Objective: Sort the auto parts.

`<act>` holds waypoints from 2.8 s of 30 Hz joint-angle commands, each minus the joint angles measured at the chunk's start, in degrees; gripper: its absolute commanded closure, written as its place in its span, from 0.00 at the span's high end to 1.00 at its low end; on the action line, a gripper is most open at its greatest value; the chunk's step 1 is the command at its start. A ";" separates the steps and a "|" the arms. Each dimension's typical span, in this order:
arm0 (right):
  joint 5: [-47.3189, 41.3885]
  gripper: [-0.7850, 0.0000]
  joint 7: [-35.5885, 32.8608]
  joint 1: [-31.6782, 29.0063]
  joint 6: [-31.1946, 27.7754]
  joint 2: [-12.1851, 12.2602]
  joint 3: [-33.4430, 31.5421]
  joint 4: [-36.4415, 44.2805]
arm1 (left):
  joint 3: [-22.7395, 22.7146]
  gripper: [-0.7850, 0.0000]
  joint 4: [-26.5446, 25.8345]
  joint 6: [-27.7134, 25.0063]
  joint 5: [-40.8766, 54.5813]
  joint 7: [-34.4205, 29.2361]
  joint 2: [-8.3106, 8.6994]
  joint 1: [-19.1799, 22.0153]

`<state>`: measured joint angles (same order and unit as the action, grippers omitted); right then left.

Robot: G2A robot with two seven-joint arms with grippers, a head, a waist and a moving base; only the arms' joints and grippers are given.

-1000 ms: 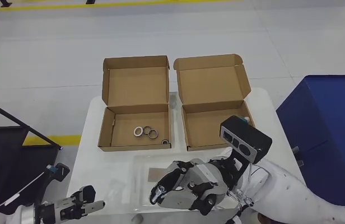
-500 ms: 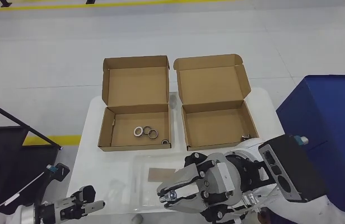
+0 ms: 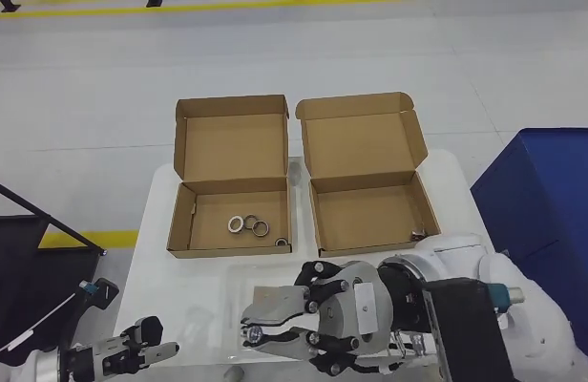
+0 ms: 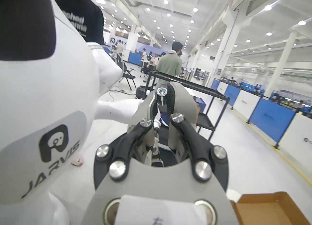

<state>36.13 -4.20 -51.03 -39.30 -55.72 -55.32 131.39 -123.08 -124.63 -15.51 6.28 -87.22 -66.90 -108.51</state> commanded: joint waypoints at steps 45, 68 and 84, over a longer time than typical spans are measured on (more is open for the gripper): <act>-7.71 0.00 0.53 -2.82 -2.17 -0.34 -2.24 -0.42 | 0.00 1.00 0.00 0.00 0.00 0.00 0.00 0.00; -9.09 0.00 0.32 -3.04 -2.09 -0.46 -1.91 -0.57 | 0.00 1.00 0.00 0.00 0.00 0.00 0.00 0.00; -68.76 0.00 -35.75 -2.47 10.61 0.83 4.34 -4.65 | 0.00 1.00 0.00 0.00 0.00 0.00 0.00 0.00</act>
<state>-27.43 -37.59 -53.30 -29.39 -54.97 -50.60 126.67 -123.08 -124.63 -15.51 6.28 -87.22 -66.90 -108.51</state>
